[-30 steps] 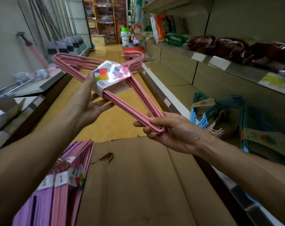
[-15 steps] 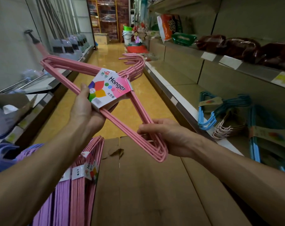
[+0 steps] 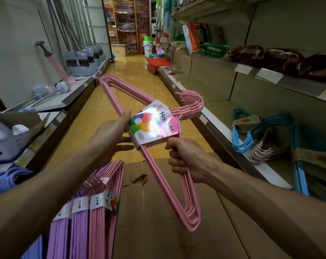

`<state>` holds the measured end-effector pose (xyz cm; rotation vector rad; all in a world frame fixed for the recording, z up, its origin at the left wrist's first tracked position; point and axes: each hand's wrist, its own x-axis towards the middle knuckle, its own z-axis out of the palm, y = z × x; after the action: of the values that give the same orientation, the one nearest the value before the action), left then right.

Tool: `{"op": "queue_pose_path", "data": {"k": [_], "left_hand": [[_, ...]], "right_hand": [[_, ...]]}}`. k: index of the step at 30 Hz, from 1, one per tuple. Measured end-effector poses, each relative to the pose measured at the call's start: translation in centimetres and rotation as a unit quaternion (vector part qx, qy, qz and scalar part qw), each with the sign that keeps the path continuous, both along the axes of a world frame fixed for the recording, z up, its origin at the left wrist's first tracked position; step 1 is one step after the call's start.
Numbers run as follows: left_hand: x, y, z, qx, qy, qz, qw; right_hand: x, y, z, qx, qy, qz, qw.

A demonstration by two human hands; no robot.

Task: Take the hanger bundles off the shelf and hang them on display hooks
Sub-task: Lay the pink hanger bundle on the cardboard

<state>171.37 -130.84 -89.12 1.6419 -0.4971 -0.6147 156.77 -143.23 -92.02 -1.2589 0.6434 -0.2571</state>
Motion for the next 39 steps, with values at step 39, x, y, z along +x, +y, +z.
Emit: {"op": "queue_pose_path", "data": {"k": [39], "left_hand": [[-0.8, 0.0, 0.8, -0.12, -0.111, -0.095, 0.982]], "right_hand": [[-2.0, 5.8, -2.4, 0.239, -0.086, 0.31, 0.916]]}}
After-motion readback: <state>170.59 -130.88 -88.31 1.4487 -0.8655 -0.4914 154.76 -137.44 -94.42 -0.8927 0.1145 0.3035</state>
